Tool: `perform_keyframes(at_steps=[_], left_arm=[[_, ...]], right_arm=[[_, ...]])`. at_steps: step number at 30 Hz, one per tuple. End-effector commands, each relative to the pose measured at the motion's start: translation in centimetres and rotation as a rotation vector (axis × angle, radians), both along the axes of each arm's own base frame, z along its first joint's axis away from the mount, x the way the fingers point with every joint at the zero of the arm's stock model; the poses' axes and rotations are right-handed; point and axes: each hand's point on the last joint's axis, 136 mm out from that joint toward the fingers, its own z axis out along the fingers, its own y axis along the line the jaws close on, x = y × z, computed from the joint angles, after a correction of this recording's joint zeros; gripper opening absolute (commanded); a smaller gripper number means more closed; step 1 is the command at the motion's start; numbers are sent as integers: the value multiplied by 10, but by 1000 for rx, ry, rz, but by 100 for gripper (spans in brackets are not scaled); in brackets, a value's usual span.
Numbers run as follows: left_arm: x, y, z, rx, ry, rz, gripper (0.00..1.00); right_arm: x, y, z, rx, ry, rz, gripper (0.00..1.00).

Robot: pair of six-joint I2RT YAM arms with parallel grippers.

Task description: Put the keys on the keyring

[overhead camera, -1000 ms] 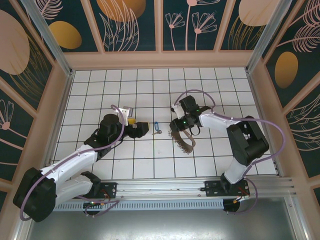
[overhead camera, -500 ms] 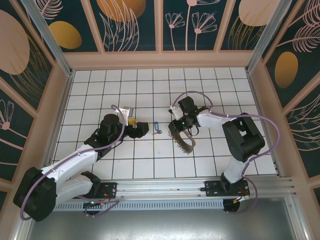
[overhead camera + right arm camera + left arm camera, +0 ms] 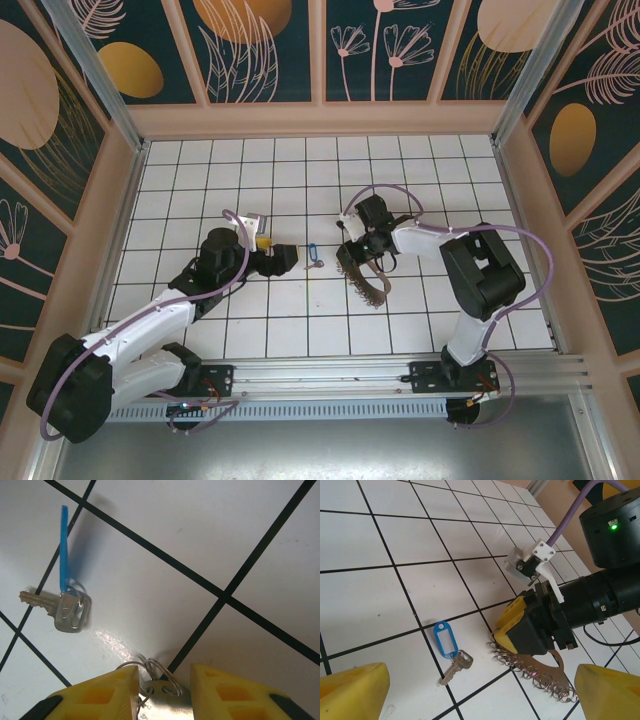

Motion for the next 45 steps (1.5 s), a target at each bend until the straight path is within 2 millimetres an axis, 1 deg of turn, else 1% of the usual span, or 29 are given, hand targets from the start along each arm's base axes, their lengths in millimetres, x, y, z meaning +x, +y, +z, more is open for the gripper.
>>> perform_keyframes(at_steps=[1, 15, 18, 24, 28, 31, 34, 37, 39, 42, 45], left_arm=[[-3, -1, -4, 11, -2, -14, 95], [-1, 3, -7, 30, 3, 10, 95], [2, 7, -11, 53, 13, 34, 95], [3, 9, -19, 75, 36, 48, 94], [4, 9, -17, 72, 31, 47, 94], [3, 8, -14, 66, 23, 43, 94], [2, 6, -11, 54, 17, 32, 93], [-2, 1, -3, 29, -2, -5, 93], [-6, -2, 6, 12, -18, -33, 92], [-12, -7, 22, -26, -57, -75, 91], [-23, -14, 49, -126, -131, -140, 91]], right_arm=[[-5, 2, -6, 8, 10, 31, 33], [-7, 2, -5, 13, 14, 34, 23], [-6, 2, -5, 11, 15, 30, 22], [-6, 2, -2, 15, 2, 27, 14], [-7, -1, 1, 11, -10, 32, 8], [-7, -2, 5, 6, -28, 36, 2], [-9, 2, 15, 21, -62, 55, 0], [-15, 14, 36, 60, -132, 109, 0], [-21, 21, 55, 99, -193, 143, 0], [-33, 35, 88, 191, -297, 204, 0], [-48, 45, 124, 303, -402, 265, 0]])
